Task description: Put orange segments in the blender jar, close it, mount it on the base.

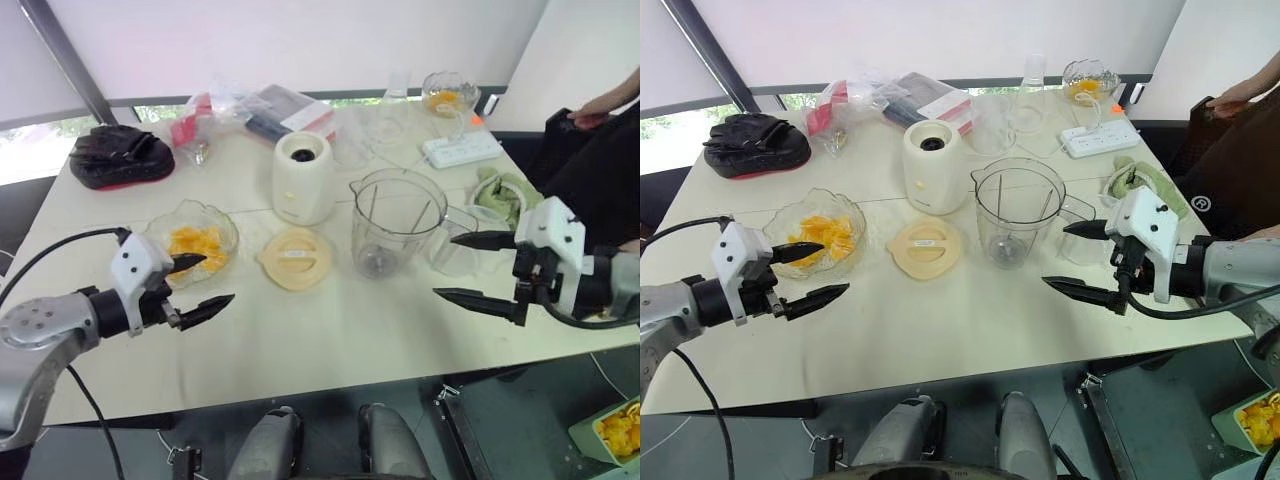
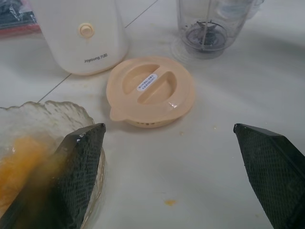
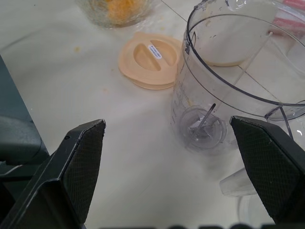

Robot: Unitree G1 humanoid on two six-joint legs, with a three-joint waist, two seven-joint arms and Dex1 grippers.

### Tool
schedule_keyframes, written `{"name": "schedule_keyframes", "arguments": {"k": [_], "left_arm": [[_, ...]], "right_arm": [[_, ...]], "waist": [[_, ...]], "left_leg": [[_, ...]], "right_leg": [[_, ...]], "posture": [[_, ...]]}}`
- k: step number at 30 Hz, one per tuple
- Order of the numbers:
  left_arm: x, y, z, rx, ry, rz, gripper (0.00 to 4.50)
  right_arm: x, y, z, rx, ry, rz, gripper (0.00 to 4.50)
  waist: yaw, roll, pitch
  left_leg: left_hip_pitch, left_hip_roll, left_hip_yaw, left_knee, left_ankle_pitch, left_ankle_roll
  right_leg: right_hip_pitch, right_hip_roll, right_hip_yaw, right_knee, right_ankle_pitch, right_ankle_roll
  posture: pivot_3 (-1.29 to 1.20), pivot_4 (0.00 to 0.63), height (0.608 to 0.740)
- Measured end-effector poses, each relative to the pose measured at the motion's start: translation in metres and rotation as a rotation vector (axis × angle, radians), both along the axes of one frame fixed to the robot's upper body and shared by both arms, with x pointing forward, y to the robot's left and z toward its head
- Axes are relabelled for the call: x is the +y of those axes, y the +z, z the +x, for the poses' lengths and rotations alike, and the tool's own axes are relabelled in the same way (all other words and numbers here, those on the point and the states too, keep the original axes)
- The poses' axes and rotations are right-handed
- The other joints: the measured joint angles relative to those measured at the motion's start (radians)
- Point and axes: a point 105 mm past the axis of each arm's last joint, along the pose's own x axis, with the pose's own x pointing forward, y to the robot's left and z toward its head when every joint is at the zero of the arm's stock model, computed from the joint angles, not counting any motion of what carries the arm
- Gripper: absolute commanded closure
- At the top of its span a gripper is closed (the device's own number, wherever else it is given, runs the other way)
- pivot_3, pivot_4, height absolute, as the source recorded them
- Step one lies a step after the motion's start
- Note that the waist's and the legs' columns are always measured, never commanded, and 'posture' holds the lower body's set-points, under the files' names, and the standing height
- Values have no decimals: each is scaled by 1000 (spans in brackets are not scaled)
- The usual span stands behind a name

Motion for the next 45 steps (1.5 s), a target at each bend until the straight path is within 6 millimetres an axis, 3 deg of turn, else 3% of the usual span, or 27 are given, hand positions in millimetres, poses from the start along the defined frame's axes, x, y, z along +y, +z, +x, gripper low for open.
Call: {"name": "schedule_keyframes", "arguments": {"k": [7,32,40,45], "left_arm": [[0,7,6,-32,3,-5,0],[4,2,15,-9,10,15,0],[41,15,38,36,-7,99,0],[71,16,79,81,-36,183,0]], "right_arm": [[3,0,2,0,-6,7,95],[11,5,5,-25,1,49,95],[49,5,0,-42,98,155,95],[71,-9,-2,-11,135,194,95]], "waist": [[0,0,0],[-1,0,1],[-1,0,1],[4,-3,3]], "left_leg": [[0,0,0,0,0,0],[-1,0,0,0,0,0],[-1,0,0,0,0,0],[-3,-1,-2,0,1,-1]], "right_leg": [[0,0,0,0,0,0],[-1,0,0,0,0,1],[-2,0,0,0,1,2],[-3,1,-3,0,2,3]], "posture": [[0,150,740],[0,150,740],[0,150,740],[0,150,740]]}}
